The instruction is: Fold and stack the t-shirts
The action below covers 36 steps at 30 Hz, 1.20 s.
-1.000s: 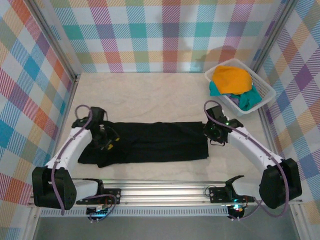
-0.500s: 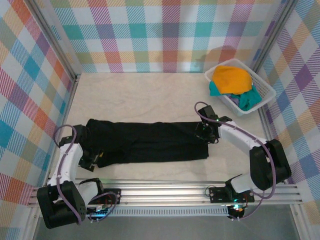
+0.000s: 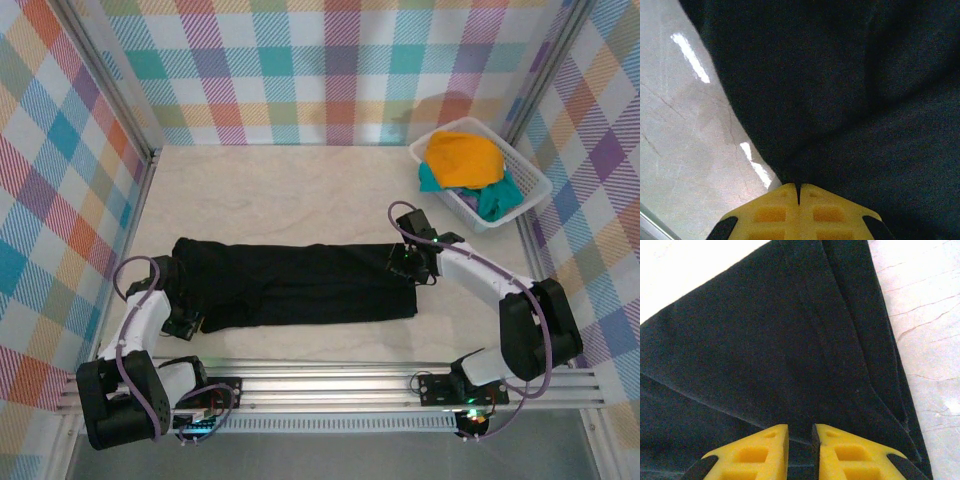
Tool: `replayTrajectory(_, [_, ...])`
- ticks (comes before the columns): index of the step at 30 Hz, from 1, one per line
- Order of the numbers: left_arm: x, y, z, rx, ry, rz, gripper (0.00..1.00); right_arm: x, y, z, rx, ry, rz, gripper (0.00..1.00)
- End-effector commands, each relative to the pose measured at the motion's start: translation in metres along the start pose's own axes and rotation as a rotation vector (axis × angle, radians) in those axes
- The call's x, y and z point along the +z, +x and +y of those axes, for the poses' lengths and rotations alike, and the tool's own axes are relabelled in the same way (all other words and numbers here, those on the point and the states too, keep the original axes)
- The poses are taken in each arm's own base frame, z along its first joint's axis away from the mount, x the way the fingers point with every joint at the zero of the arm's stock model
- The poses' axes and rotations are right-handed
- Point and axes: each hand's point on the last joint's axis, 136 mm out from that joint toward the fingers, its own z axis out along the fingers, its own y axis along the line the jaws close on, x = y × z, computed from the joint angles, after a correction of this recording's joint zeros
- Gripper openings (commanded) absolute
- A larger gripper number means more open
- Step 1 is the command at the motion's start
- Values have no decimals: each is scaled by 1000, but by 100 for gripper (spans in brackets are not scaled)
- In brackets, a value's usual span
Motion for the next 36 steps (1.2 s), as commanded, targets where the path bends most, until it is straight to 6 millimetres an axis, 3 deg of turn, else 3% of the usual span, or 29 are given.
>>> replayTrajectory(1, [-10,-12,-3,33,-2,-52,0,-1,-4,9,-13,-27,-3,21])
replayTrajectory(5, [-31,-22,-6,59,5,-117,0,-4,-5,10,-18,-31,-7,21])
replayTrajectory(13, [-62,-52,-40,169,78,-243,0,2,-4,6,-6,-12,7,21])
replayTrajectory(15, [-59,-57,-35,169,46,-270,0,3,-3,5,0,-10,9,21])
replayTrajectory(19, [-32,-56,-23,143,-11,-249,0,2,-2,5,5,-11,11,21])
replayTrajectory(22, [-17,-64,-25,129,-27,-270,6,2,-1,5,7,-13,17,21])
replayTrajectory(25, [-14,-74,-32,142,-44,-292,9,1,0,5,6,-15,20,21])
replayTrajectory(26, [-14,-75,-30,135,-62,-291,14,-1,0,5,6,-15,15,21])
replayTrajectory(28, [-17,-76,-24,108,-100,-288,53,-4,-1,4,4,-15,8,21])
replayTrajectory(29, [-21,-75,-21,96,-117,-286,62,-5,-1,4,3,-16,4,21])
replayTrajectory(32, [-44,-77,-19,60,-99,-332,77,-11,-5,8,-4,-33,-14,23])
replayTrajectory(36, [-73,-95,-41,25,-14,-427,78,-11,-12,17,-5,-52,-17,23])
